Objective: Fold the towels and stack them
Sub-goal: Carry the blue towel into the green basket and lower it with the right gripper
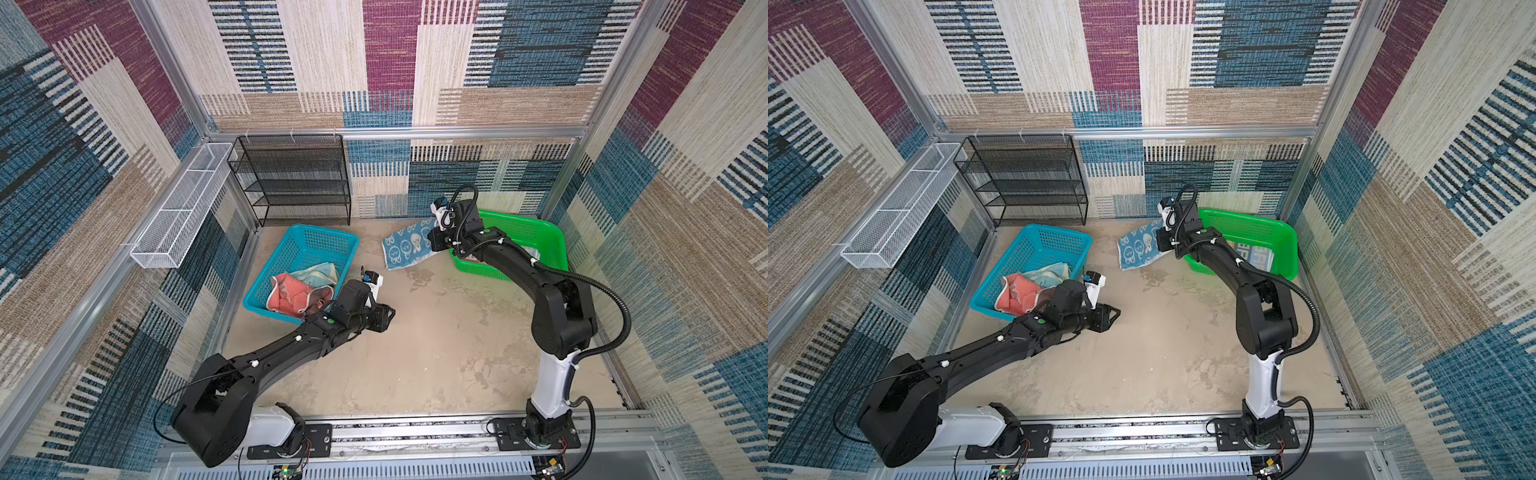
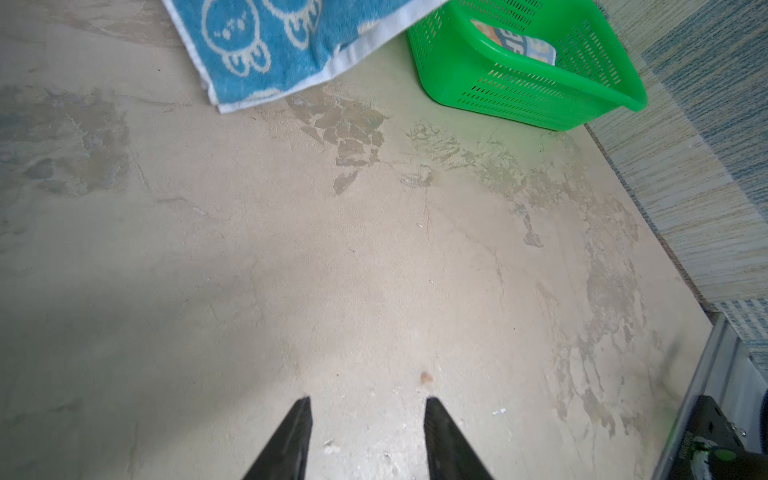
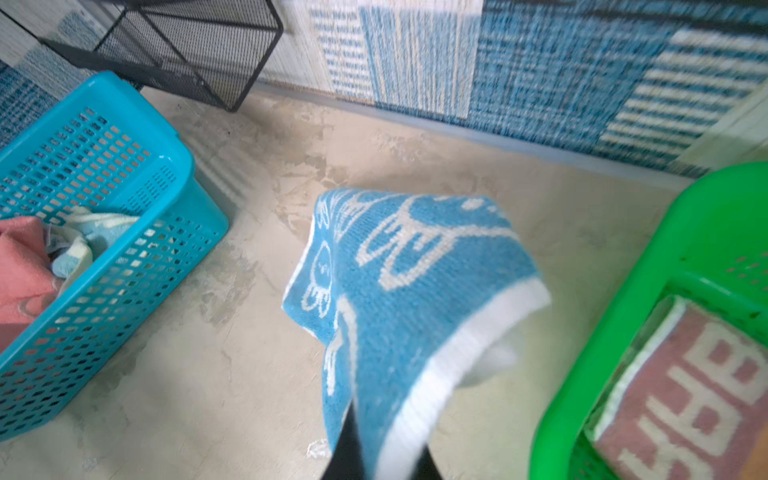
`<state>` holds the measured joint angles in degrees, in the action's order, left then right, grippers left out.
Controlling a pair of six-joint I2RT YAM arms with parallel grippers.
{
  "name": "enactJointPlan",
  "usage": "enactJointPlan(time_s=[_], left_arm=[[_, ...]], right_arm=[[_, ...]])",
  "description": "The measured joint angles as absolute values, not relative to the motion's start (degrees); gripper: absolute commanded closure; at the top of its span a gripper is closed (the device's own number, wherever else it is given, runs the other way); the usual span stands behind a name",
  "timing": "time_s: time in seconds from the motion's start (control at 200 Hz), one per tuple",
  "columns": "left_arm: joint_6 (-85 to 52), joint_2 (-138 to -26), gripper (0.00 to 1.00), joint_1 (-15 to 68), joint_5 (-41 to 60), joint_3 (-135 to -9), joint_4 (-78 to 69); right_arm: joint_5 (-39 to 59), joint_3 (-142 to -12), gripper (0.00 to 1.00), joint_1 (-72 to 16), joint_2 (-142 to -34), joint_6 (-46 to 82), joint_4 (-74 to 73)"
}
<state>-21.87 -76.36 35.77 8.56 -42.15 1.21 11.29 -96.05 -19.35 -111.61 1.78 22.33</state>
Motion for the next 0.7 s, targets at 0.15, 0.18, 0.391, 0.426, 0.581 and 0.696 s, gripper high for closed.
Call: enactJointPlan(time_s=[0.15,0.18,0.391,0.426,0.581,0.696], left_arm=[[-21.19,-74.52,0.51,35.77,5.89,-42.11,2.39],[-21.02,-74.19,0.51,35.77,5.89,-42.09,2.72],[-20.14,-72.49,0.51,35.77,4.34,-42.09,4.08],[-20.12,-72.31,0.51,35.77,4.03,-42.09,4.21],[-19.90,-72.25,0.51,35.77,3.25,-42.09,4.60],[-19.77,-72.34,0.51,35.77,3.22,-42.11,4.60]], right_arm=[[10.63,-99.88,1.00,-17.47,-112.16,0.99,24.34],[10.50,-100.36,1.00,-17.02,-112.16,0.75,24.82],[10.31,-101.08,1.00,-13.10,-111.48,-0.05,25.76],[10.28,-101.06,1.00,-12.45,-111.22,-0.08,25.87],[9.74,-98.54,1.00,-9.39,-108.66,-0.47,25.67],[8.95,-94.98,1.00,-6.68,-105.97,-0.47,25.12]])
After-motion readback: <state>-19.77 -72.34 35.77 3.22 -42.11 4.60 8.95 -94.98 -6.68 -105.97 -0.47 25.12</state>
